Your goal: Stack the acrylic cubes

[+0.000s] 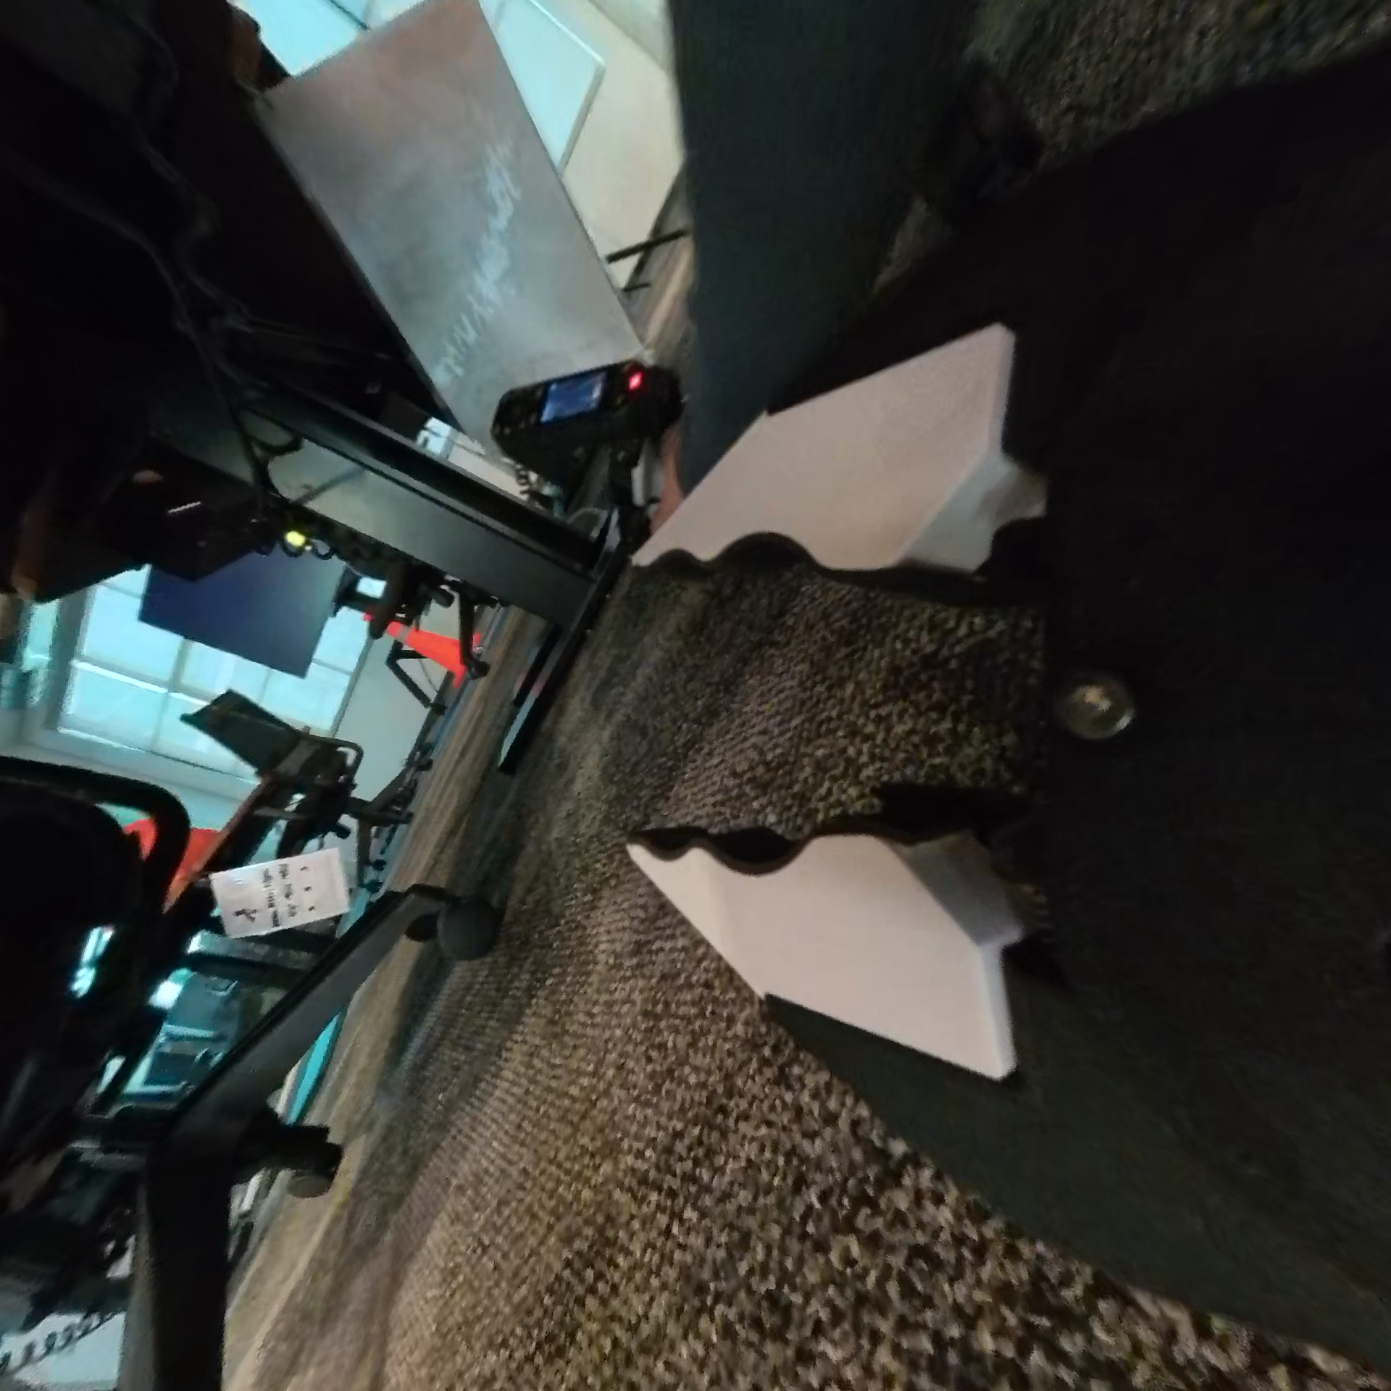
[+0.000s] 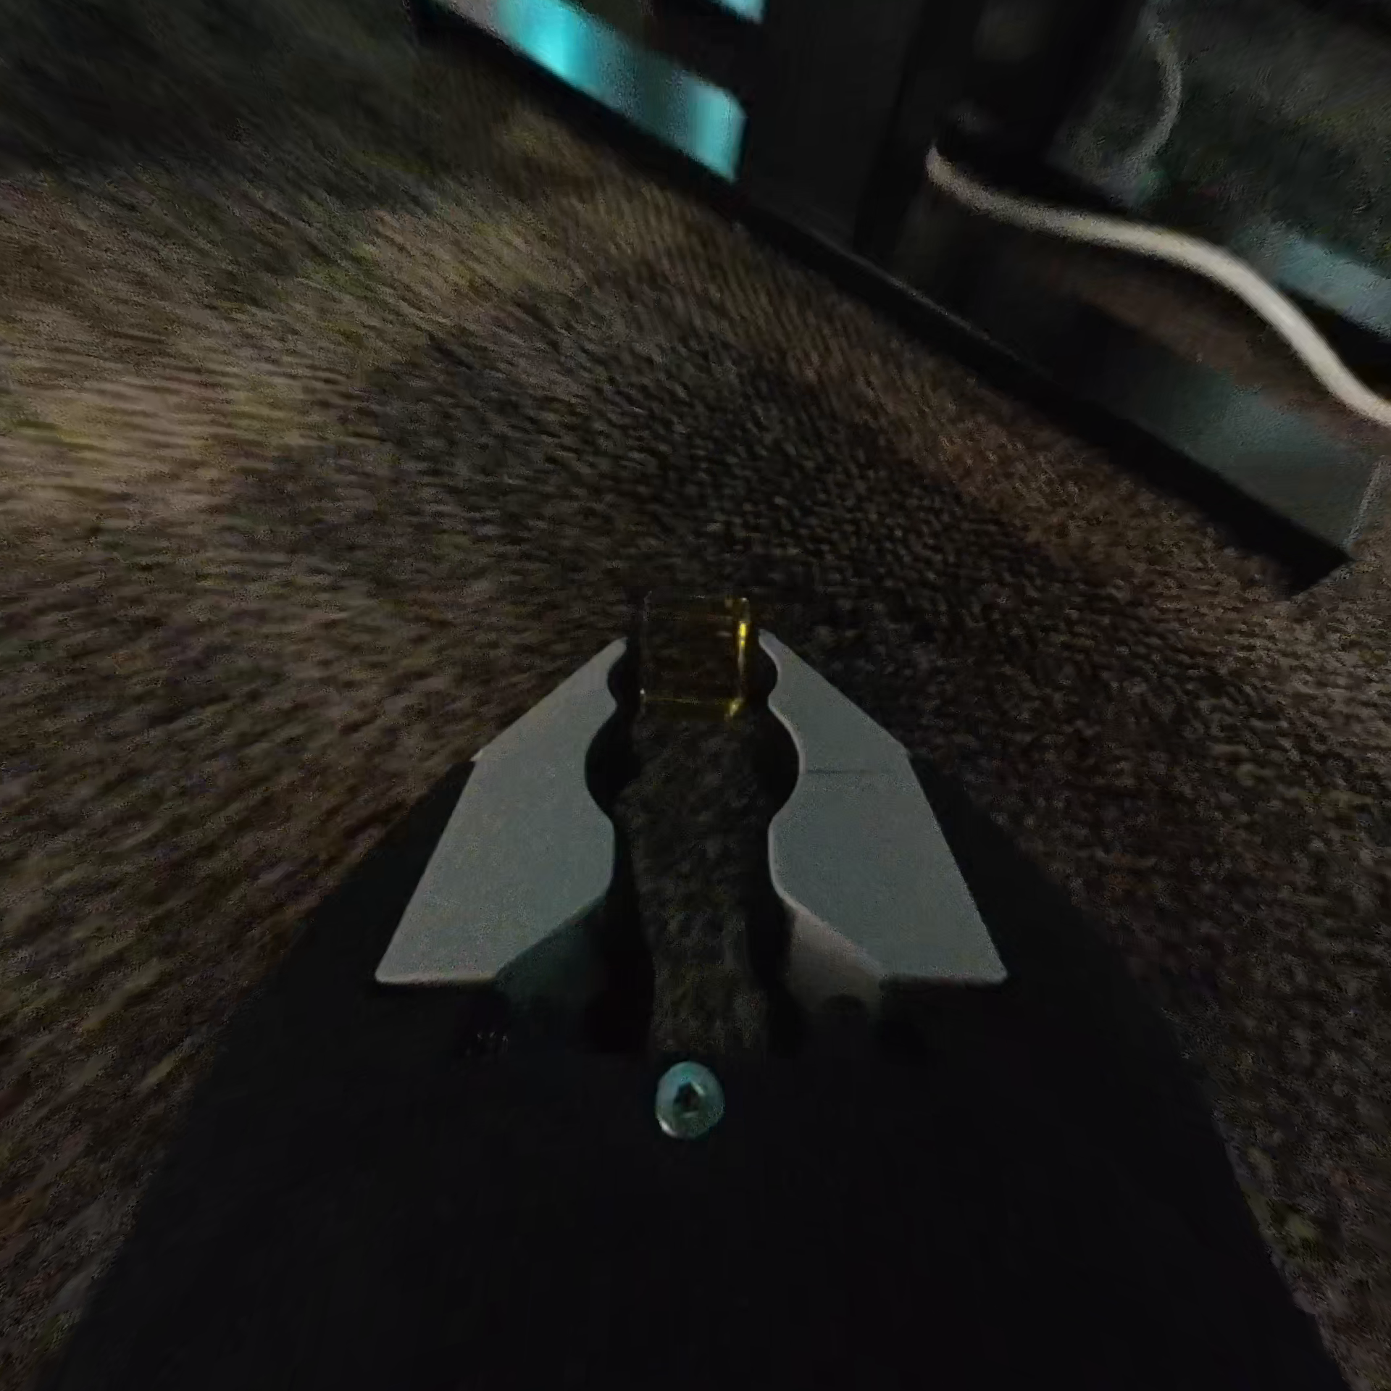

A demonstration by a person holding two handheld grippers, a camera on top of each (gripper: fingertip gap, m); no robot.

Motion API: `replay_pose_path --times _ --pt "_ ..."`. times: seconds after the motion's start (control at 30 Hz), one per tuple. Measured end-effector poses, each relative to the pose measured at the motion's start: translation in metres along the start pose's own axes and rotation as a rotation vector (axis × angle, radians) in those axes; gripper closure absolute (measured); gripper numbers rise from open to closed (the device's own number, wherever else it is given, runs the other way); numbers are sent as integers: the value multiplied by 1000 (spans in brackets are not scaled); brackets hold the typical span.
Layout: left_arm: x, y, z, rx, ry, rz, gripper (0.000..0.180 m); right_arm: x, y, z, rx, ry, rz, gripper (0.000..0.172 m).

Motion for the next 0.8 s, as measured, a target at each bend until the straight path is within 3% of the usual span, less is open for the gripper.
replay_pose_path --times 0.17,0.33,0.43,0.5,0.57,0.7,0.8 --pt "-14 -9 1 -39 -14 -71 116 -125 23 65 114 -114 -145 144" --pt "-23 -25 6 -18 -36 -231 116 -303 33 94 339 -145 -254 145" --pt "-31 -14 12 -88 -28 -46 120 -428 44 105 328 -214 -278 145" --pt "-75 -30 -9 14 37 57 125 -510 55 107 284 -310 -269 145" --pt "-131 -70 -48 113 136 73 126 -593 65 102 233 -421 -275 145" --pt "-275 -156 -135 58 306 130 128 -759 92 73 233 -603 -222 145" --pt "-392 -207 -194 -24 398 177 125 -879 78 43 122 -777 -254 145"
Point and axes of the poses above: each gripper's, where its closed fingertips meet, x out along the fingers, y out of its underside, z = x × y across the jaws, the point moved 5 cm from there along -x, back along the fingers, and after that the axes turned 4 degrees about -z, right-handed, at the moved point
